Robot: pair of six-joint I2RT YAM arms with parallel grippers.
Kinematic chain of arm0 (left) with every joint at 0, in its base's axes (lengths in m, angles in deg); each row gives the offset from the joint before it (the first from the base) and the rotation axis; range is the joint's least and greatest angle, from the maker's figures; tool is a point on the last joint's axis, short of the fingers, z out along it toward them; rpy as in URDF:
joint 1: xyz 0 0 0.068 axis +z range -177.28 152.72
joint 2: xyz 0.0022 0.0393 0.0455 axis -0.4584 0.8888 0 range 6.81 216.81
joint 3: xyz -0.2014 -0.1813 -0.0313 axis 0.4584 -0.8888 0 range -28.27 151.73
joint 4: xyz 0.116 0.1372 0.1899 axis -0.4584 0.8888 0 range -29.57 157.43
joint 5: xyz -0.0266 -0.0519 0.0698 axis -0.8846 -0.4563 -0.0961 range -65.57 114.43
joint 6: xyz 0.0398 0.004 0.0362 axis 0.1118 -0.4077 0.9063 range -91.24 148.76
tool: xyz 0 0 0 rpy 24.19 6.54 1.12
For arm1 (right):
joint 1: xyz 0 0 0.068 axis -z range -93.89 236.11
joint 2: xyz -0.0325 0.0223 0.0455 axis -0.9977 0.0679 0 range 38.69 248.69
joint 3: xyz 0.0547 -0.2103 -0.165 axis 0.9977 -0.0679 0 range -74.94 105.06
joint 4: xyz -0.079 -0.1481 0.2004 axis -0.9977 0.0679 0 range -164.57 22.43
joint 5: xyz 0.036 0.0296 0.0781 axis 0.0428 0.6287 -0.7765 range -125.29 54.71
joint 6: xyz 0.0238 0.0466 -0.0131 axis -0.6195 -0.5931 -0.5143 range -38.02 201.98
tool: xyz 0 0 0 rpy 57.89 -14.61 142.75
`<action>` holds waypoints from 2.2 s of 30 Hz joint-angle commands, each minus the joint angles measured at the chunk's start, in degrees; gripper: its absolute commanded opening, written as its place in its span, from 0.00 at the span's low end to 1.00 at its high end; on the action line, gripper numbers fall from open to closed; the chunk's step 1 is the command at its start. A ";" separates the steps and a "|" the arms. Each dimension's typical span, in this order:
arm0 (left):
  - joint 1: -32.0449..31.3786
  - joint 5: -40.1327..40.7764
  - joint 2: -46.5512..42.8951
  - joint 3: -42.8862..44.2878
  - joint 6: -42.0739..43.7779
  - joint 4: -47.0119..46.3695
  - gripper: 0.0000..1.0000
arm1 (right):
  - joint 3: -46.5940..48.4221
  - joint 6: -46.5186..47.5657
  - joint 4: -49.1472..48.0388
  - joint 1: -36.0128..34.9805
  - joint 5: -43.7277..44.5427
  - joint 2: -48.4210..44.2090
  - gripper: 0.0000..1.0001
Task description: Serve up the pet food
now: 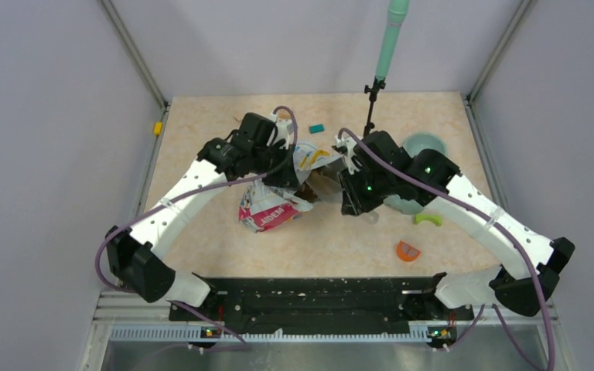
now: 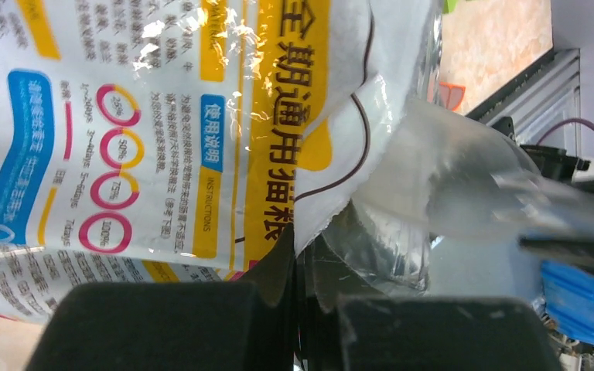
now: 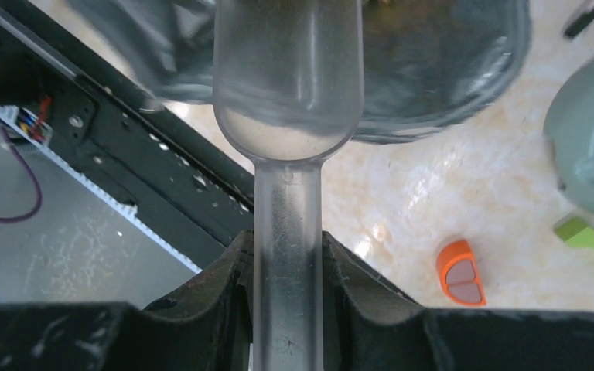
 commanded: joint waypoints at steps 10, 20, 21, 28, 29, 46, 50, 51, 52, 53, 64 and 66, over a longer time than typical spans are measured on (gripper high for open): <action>-1.10 8.31 -6.76 2.75 -0.89 3.89 0.00 | -8.28 0.70 -0.48 0.34 -0.01 -2.56 0.00; -2.31 3.95 -0.56 7.43 -4.47 -2.25 0.00 | -7.76 -0.38 -4.07 -1.82 8.93 1.05 0.00; -2.49 3.84 -0.22 6.82 -4.44 -2.36 0.00 | -8.57 -0.37 -4.77 -1.77 9.00 1.31 0.00; -0.37 9.48 -2.14 -4.57 -1.70 -5.27 0.00 | -12.84 5.33 -11.48 -1.76 7.83 6.78 0.00; 0.58 8.86 -2.67 -6.38 -1.34 -6.02 0.00 | -13.27 5.70 -13.17 -1.76 7.23 7.32 0.00; 13.76 0.10 -8.02 -6.60 4.97 -2.18 0.00 | -12.02 1.28 -29.32 -4.20 5.62 15.22 0.00; 4.24 -3.34 -6.47 -4.85 -1.56 -2.36 0.00 | -18.21 -0.62 -30.83 -4.29 7.44 9.82 0.00; 1.09 -3.51 -6.26 -5.75 -4.11 -3.68 0.00 | -19.82 -1.03 -30.79 -4.23 8.23 8.04 0.00; -1.12 -5.27 -6.19 -7.31 -7.17 -6.35 0.00 | -21.66 -1.50 -30.72 -4.27 8.81 6.42 0.00; -2.92 -7.07 -6.23 -8.99 -10.37 -10.62 0.00 | -23.24 -2.25 -30.44 -4.23 9.52 4.43 0.00; -3.22 3.97 -3.52 4.76 -3.06 -1.69 0.00 | -30.03 -3.93 -33.91 -4.25 11.04 -4.18 0.00; -1.89 7.10 -3.67 7.07 -1.66 0.79 0.00 | -29.13 -3.95 -34.83 -4.29 10.93 -4.07 0.00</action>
